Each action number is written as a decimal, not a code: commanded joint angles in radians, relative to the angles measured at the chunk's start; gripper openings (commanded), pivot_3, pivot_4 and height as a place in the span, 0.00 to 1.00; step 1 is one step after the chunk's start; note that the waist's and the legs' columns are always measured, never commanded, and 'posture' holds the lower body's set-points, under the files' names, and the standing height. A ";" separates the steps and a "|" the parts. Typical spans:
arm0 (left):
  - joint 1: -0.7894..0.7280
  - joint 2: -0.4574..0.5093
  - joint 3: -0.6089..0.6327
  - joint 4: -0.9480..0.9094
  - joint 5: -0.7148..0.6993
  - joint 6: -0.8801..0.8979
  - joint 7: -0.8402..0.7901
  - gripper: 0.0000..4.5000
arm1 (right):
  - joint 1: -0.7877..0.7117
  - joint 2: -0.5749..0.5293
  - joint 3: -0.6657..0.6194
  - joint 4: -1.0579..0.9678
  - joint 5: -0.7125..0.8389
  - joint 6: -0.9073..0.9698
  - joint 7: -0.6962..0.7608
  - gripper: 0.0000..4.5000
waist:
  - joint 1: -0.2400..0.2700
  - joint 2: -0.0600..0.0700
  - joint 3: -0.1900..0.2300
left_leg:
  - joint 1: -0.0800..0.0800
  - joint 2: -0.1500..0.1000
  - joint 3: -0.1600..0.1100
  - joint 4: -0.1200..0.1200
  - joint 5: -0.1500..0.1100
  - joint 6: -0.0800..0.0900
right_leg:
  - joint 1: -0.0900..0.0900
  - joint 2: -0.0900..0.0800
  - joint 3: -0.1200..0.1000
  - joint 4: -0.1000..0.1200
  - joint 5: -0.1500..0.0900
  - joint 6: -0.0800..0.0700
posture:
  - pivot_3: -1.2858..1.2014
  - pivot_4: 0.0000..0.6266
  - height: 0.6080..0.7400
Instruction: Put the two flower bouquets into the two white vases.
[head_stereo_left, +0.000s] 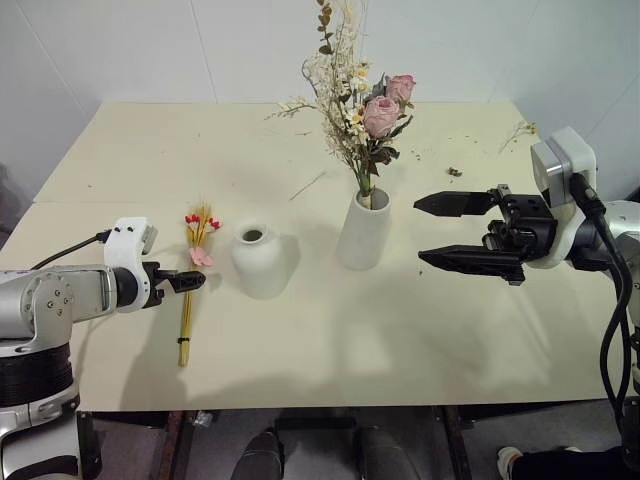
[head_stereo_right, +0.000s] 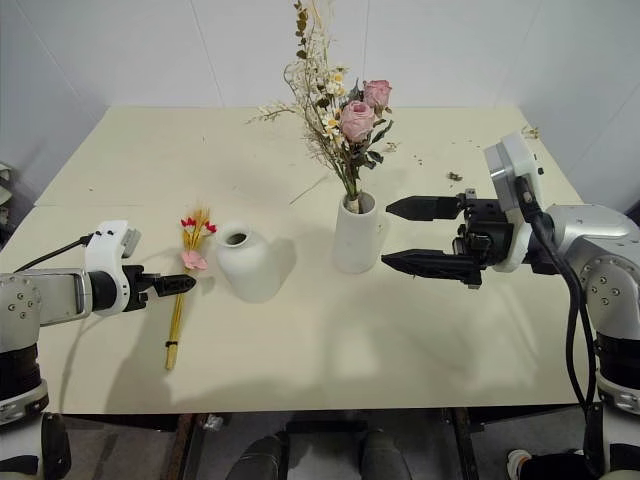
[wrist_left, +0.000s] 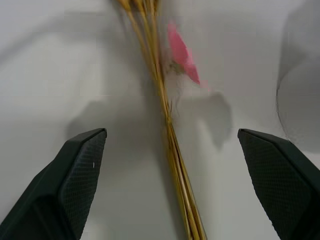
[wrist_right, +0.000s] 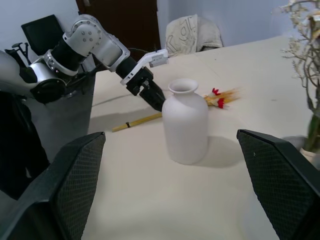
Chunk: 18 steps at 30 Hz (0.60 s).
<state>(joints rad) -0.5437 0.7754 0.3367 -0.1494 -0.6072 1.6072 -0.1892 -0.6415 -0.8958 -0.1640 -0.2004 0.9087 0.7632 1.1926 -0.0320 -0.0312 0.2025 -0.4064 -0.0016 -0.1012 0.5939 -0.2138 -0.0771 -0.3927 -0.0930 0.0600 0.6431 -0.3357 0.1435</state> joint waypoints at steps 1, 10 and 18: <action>-0.044 0.052 -0.027 0.044 -0.005 0.007 0.015 1.00 | 0.002 -0.016 -0.038 -0.019 0.002 -0.006 -0.001 0.99 | 0.003 0.000 0.000 | 0.000 0.000 0.000 0.000 0.000 0.000 | 0.000 0.000 0.000 0.000 0.000 0.000 | 0.52 0.24 1.00; -0.080 0.096 -0.115 0.134 -0.059 0.007 0.050 0.81 | 0.018 -0.014 -0.049 -0.034 0.001 -0.004 -0.032 1.00 | 0.005 -0.001 0.001 | 0.000 0.000 0.000 0.001 0.000 -0.001 | 0.000 -0.001 0.000 -0.001 0.000 0.000 | 0.52 0.24 1.00; -0.097 0.109 -0.164 0.135 -0.103 0.007 0.068 0.27 | 0.026 -0.018 -0.058 -0.042 0.001 -0.005 -0.052 1.00 | 0.004 -0.001 0.001 | 0.000 -0.001 0.000 0.001 0.000 -0.001 | 0.000 -0.001 0.000 0.000 0.000 0.000 | 0.52 0.24 1.00</action>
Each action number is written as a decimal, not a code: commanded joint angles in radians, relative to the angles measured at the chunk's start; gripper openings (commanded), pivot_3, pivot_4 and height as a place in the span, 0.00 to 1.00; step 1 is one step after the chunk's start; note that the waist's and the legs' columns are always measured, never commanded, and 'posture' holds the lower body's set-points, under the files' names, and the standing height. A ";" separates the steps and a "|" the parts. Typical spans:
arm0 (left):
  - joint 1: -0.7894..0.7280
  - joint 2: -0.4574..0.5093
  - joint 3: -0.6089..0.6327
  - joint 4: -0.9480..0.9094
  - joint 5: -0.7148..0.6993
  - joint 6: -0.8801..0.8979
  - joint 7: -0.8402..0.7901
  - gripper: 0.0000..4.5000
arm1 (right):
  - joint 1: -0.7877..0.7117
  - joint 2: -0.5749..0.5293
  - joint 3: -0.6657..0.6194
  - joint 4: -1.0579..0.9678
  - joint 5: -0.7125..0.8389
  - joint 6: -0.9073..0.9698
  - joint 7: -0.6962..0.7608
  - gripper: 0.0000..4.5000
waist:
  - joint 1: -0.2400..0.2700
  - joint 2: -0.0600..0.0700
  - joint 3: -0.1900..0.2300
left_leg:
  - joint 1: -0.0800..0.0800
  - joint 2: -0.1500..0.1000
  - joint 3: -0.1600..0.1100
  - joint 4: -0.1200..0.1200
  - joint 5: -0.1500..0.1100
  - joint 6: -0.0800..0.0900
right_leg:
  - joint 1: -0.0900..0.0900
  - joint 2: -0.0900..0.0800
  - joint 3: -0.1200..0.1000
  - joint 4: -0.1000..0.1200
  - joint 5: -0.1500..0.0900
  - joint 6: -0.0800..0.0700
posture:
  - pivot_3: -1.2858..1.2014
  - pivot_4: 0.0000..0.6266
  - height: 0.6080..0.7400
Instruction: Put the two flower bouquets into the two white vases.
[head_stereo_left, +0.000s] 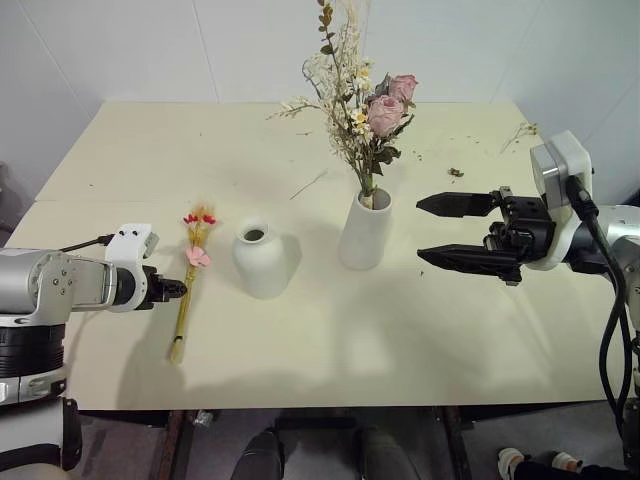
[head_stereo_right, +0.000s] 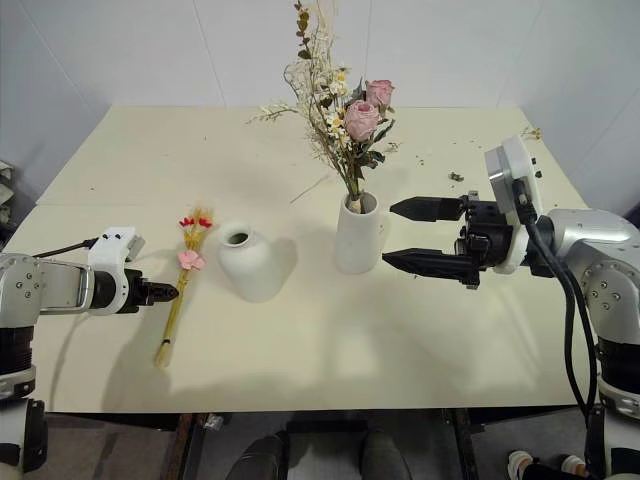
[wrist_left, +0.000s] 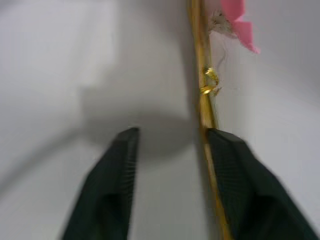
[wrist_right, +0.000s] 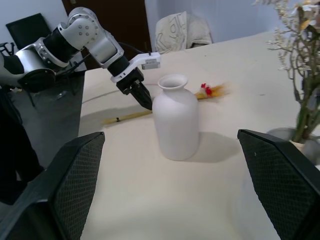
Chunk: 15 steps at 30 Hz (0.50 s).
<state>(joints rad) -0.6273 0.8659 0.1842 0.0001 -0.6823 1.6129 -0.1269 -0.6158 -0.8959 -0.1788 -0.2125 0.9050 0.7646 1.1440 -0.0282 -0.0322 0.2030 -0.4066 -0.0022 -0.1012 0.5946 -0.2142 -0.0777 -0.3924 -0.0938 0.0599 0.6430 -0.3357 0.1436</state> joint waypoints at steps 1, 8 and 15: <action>-0.014 0.020 -0.012 -0.013 -0.031 0.002 0.010 0.19 | 0.001 -0.018 -0.043 -0.030 0.003 -0.007 -0.005 1.00 | 0.001 0.000 0.000 | 0.000 0.000 0.000 0.000 0.000 0.000 | 0.000 0.000 0.000 0.000 0.000 0.000 | 0.52 0.24 1.00; -0.030 0.027 -0.006 -0.007 -0.032 0.002 0.034 0.01 | 0.003 -0.019 -0.044 -0.026 -0.008 -0.014 -0.010 1.00 | 0.000 0.000 0.000 | 0.000 0.000 0.000 0.000 0.000 0.000 | 0.000 0.000 0.000 0.000 0.000 0.000 | 0.52 0.24 1.00; -0.087 -0.025 0.068 -0.028 0.027 -0.006 0.026 0.01 | 0.010 -0.020 -0.052 -0.024 -0.021 -0.020 -0.008 1.00 | 0.001 0.000 0.000 | 0.000 0.000 0.000 0.000 0.000 0.000 | 0.000 0.000 0.000 0.000 0.000 0.000 | 0.52 0.24 1.00</action>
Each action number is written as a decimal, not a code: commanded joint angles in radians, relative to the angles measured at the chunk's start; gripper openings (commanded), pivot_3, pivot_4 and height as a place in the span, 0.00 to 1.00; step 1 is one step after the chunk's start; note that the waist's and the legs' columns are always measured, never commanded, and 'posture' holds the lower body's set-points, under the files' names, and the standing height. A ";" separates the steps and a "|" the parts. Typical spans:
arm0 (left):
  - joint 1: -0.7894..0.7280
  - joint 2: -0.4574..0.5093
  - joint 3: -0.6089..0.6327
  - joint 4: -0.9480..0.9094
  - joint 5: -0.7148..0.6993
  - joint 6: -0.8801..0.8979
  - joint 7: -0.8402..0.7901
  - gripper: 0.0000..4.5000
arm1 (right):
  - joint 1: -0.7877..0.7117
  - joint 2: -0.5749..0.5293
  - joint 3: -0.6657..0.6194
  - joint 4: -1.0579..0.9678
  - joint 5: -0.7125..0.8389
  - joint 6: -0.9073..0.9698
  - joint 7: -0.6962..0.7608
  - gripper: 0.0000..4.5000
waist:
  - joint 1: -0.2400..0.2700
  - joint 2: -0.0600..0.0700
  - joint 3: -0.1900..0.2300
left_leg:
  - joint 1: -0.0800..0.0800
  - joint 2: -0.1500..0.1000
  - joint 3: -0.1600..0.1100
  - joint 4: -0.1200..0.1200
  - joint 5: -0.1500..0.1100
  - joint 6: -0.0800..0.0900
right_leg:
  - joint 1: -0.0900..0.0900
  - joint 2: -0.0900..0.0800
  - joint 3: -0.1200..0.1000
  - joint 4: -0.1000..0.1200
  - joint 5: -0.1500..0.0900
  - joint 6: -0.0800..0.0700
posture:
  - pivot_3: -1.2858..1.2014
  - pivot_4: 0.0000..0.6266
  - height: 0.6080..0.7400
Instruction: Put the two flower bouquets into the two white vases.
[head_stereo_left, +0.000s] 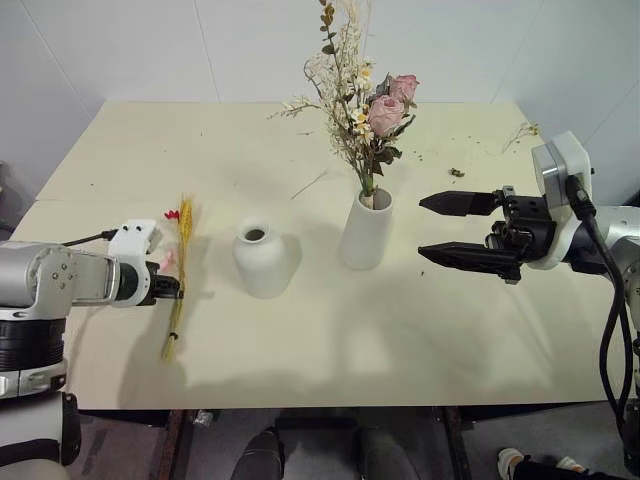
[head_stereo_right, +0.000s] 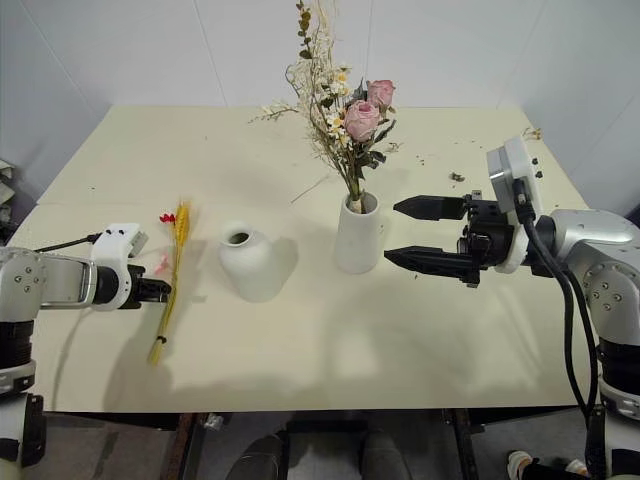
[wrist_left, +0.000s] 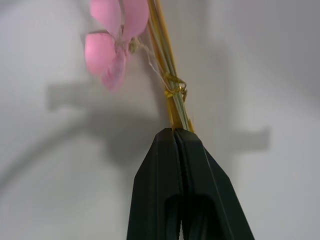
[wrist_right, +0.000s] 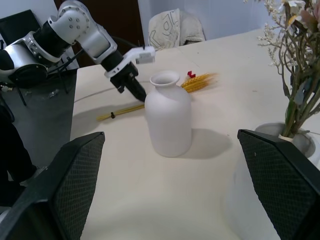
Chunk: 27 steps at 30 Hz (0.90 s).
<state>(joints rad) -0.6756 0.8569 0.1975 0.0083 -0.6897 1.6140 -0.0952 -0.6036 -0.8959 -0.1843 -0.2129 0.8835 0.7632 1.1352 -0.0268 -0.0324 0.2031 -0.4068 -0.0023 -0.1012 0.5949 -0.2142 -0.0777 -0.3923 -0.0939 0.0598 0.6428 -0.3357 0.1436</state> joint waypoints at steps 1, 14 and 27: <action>-0.047 -0.022 0.062 -0.039 0.042 -0.010 -0.011 0.01 | -0.002 -0.020 -0.047 -0.023 -0.001 -0.020 0.000 1.00 | 0.000 0.000 0.000 | 0.000 0.000 0.000 0.000 0.000 0.000 | 0.000 0.000 0.000 0.000 0.000 0.000 | 0.52 0.24 1.00; -0.075 -0.056 0.054 0.001 0.113 -0.020 -0.076 0.01 | 0.004 -0.022 -0.056 -0.027 -0.015 -0.012 0.000 1.00 | -0.001 -0.001 0.000 | 0.000 0.000 0.000 0.001 0.000 0.000 | 0.000 0.000 0.000 0.001 0.000 0.000 | 0.52 0.24 1.00; -0.084 0.001 0.004 -0.075 0.224 -0.022 -0.097 0.39 | 0.001 -0.029 -0.039 -0.007 -0.042 -0.013 0.007 1.00 | -0.001 -0.001 0.001 | 0.000 0.000 0.000 0.001 0.000 0.000 | 0.000 0.000 0.000 0.000 0.000 0.000 | 0.52 0.24 1.00</action>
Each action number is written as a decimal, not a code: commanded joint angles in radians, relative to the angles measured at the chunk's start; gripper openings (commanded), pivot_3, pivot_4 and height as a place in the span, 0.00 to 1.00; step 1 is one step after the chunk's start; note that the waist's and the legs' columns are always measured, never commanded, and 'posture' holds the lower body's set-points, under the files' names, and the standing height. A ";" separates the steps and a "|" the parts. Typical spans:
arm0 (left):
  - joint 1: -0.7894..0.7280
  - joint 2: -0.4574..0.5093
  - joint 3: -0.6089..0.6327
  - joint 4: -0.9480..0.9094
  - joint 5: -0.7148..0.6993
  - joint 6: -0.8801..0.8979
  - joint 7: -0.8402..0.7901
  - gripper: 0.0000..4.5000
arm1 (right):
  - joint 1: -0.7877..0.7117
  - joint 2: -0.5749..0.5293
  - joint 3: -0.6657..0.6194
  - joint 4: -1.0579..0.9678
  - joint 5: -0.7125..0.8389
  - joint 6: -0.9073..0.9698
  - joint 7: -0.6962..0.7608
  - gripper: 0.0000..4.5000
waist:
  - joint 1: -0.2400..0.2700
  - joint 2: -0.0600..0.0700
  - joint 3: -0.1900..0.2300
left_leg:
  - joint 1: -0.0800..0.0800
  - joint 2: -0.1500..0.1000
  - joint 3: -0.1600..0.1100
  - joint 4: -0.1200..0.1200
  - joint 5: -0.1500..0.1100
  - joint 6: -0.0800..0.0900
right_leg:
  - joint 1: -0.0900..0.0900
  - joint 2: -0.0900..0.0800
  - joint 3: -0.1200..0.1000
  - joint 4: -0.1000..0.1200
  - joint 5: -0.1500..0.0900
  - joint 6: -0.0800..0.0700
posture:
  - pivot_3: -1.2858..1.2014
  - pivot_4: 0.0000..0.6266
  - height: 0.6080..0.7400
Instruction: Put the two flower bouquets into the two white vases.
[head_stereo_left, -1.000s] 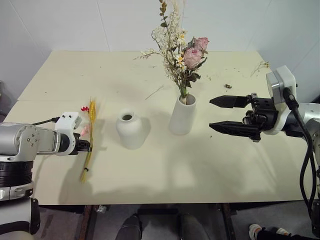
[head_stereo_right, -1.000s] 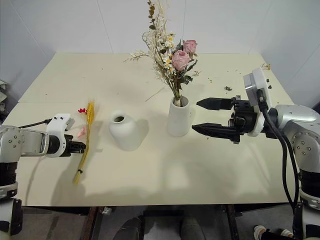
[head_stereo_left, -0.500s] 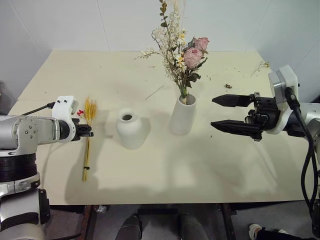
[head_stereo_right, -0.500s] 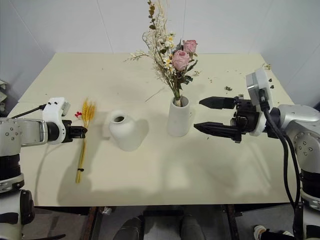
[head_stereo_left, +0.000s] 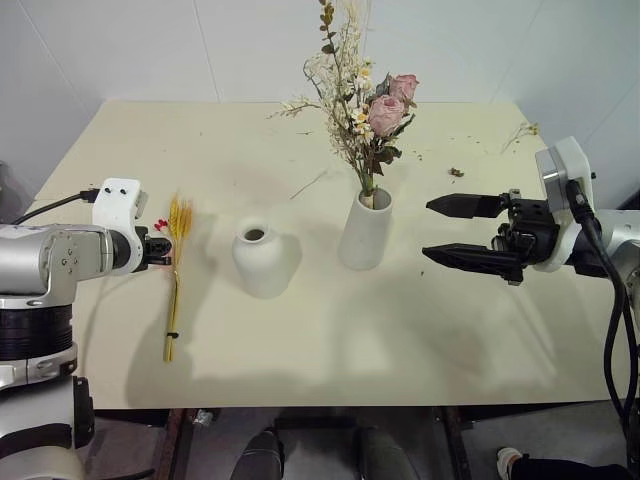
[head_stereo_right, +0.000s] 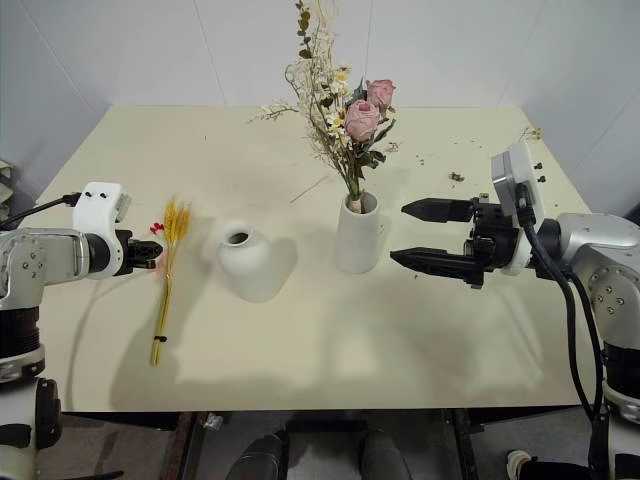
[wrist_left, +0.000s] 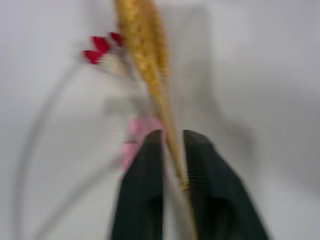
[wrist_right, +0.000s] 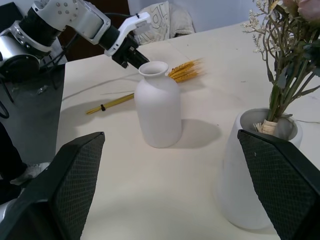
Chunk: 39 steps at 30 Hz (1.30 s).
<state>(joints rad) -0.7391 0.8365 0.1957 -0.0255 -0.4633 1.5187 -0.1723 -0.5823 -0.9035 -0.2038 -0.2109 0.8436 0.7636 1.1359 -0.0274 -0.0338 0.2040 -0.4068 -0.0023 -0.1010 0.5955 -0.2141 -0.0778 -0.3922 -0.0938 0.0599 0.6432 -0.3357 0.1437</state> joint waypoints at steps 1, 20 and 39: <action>-0.023 0.023 0.006 -0.044 -0.010 0.088 -0.025 0.46 | -0.022 -0.021 -0.018 -0.007 -0.005 -0.014 0.007 1.00 | 0.000 0.000 0.000 | 0.000 0.000 0.000 0.000 0.000 0.000 | 0.000 0.000 0.000 0.000 0.000 0.000 | 0.52 0.24 1.00; 0.046 0.159 -0.220 0.037 -0.282 0.096 0.045 0.99 | -0.027 -0.013 -0.011 -0.013 -0.037 -0.003 0.005 1.00 | 0.000 0.000 0.000 | 0.000 0.000 0.000 0.000 0.000 0.000 | 0.000 0.000 0.000 0.001 0.000 0.000 | 0.52 0.24 1.00; 0.064 0.102 -0.196 0.050 -0.229 0.096 0.103 0.08 | -0.022 -0.017 -0.016 -0.023 -0.038 -0.001 -0.017 1.00 | -0.001 0.000 0.000 | 0.001 0.000 0.000 0.003 0.000 0.000 | 0.001 0.000 0.000 0.003 0.000 0.000 | 0.52 0.24 1.00</action>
<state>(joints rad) -0.6923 0.9403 -0.0050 0.0125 -0.7177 1.6034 -0.0829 -0.5990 -0.9034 -0.1994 -0.2068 0.7972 0.7653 1.1205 -0.0284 -0.0336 0.2038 -0.4055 -0.0024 -0.1011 0.5982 -0.2139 -0.0777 -0.3910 -0.0938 0.0602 0.6463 -0.3354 0.1440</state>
